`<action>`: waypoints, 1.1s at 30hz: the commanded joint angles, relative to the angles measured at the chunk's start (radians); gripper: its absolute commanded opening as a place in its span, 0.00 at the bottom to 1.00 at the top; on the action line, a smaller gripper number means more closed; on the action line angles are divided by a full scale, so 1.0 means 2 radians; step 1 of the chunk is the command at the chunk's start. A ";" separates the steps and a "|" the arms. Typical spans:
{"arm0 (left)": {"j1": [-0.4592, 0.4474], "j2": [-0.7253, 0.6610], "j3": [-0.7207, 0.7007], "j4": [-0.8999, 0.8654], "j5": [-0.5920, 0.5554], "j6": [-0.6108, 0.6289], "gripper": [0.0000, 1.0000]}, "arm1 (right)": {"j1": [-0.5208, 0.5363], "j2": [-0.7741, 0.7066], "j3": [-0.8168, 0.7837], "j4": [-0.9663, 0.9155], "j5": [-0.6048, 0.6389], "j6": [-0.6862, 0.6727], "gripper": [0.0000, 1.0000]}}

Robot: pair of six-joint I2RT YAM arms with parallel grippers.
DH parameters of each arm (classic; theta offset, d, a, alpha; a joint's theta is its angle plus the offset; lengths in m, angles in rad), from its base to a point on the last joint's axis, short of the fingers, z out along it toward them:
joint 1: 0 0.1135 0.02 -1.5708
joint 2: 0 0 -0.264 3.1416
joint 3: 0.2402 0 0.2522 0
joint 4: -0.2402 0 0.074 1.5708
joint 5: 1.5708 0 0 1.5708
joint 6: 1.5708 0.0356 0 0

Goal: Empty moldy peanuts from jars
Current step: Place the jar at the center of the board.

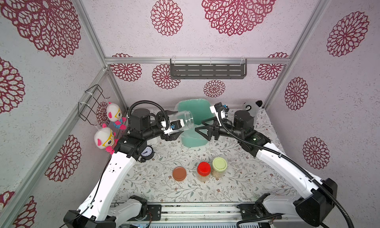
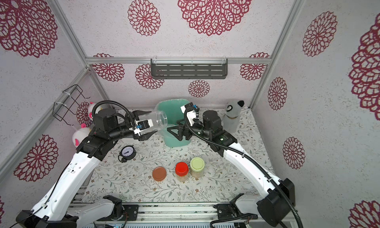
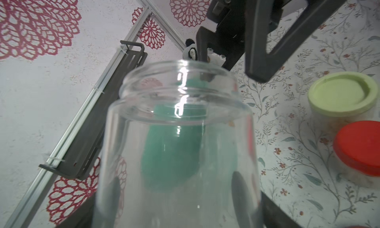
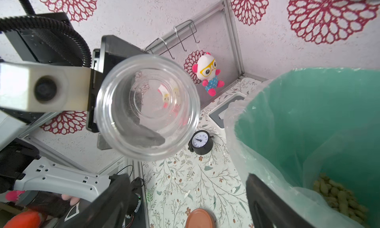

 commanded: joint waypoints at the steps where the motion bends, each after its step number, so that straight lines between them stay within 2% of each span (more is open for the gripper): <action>1: 0.003 -0.020 0.000 0.003 0.039 -0.011 0.00 | 0.007 0.003 0.026 -0.006 -0.029 -0.002 0.88; 12: 0.001 -0.019 -0.010 -0.005 0.097 -0.023 0.00 | 0.039 0.051 0.070 -0.032 -0.016 -0.004 0.82; 19: -0.010 -0.022 -0.027 0.012 0.102 -0.036 0.00 | 0.054 0.077 0.083 -0.029 -0.011 0.000 0.74; 28: -0.015 -0.026 -0.047 0.036 0.094 -0.053 0.00 | 0.056 0.110 0.101 -0.027 -0.035 0.006 0.53; 33: -0.014 -0.025 -0.056 0.044 0.088 -0.058 0.00 | 0.055 0.114 0.102 -0.027 -0.041 0.000 0.38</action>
